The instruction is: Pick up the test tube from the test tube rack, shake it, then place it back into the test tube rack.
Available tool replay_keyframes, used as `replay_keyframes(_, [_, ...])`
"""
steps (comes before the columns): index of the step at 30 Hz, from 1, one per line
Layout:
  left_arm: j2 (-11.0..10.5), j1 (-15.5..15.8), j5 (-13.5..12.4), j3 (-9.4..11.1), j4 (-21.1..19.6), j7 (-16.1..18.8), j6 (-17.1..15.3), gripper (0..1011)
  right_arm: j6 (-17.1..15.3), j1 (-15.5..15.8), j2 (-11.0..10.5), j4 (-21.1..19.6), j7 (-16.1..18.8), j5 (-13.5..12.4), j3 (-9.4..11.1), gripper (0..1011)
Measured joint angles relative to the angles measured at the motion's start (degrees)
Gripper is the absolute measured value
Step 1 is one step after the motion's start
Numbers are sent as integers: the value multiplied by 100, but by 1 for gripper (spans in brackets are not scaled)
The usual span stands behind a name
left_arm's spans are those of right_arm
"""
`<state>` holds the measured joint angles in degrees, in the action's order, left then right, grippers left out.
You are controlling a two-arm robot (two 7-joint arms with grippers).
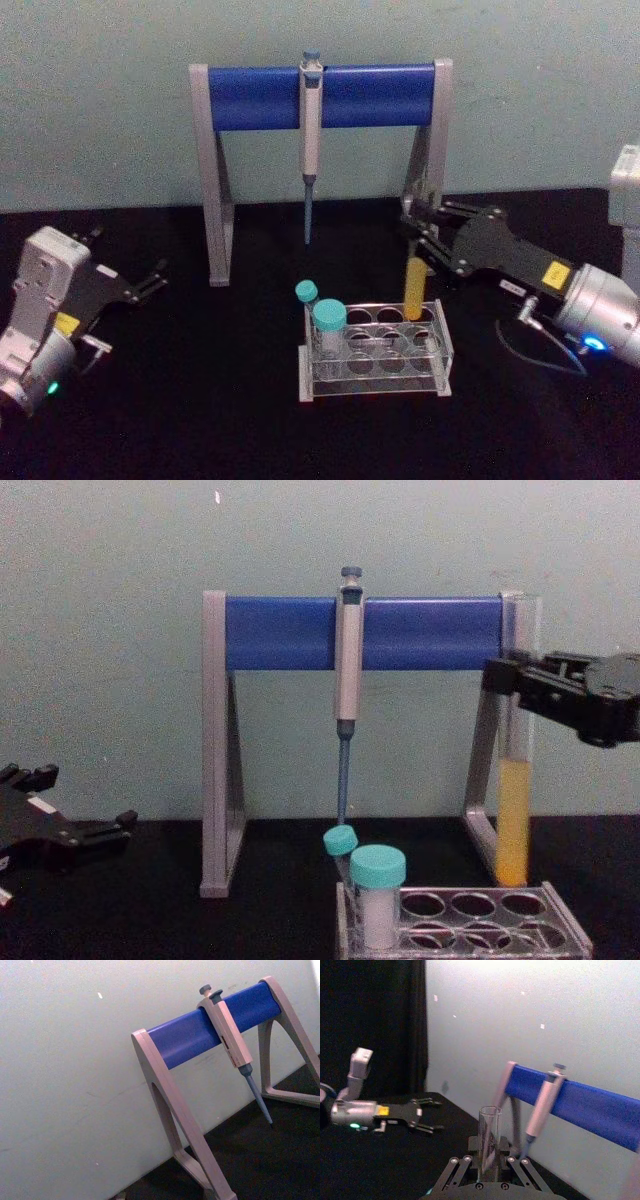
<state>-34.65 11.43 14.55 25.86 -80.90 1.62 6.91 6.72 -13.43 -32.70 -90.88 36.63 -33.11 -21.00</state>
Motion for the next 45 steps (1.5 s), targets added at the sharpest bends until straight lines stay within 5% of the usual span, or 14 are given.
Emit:
replay_keyframes(9, [0, 0, 0, 0, 0, 0, 0, 1001, -57, 194, -105, -129, -572, 311, 212, 235])
replay_keyframes(15, [0, 0, 0, 0, 0, 0, 0, 1001, -231, 22, 84, 70, -899, 636, 231, 235])
replay_keyframes(26, [0, 0, 0, 0, 0, 0, 0, 1001, -262, -531, 568, 604, -850, 938, 61, 235])
replay_keyframes(33, [0, 0, 0, 0, 0, 0, 0, 1001, -216, -710, 760, 828, -581, 793, -22, 235])
replay_keyframes(45, [0, 0, 0, 0, 0, 0, 0, 1001, -194, -785, 784, 919, 137, 83, -157, 235])
